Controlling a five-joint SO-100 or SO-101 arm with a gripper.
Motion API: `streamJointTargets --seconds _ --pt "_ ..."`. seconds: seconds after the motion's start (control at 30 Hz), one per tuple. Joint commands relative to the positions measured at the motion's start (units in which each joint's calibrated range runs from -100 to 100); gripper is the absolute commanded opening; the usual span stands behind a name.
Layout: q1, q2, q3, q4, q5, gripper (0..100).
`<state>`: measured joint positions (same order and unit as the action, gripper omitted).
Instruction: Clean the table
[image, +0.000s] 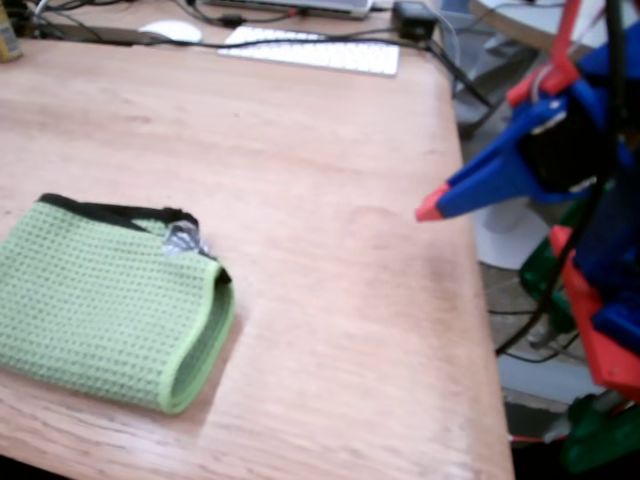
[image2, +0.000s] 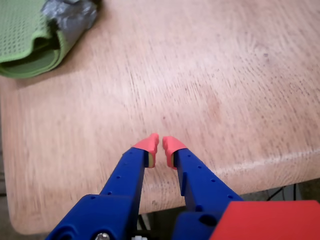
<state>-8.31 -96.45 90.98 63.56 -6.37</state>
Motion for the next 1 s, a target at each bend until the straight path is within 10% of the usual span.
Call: streamJointTargets --seconds 0.0,0.2,0.5,0.97 --pt "-0.5 0.9 -12.2 0.0 3.2 12" --pt "1.0 34.9 -49.5 -0.9 9.0 56" --pt "-0.1 108.4 -117.8 -0.9 9.4 57" --pt "-13.7 147.7 -156.6 -3.3 9.5 57"
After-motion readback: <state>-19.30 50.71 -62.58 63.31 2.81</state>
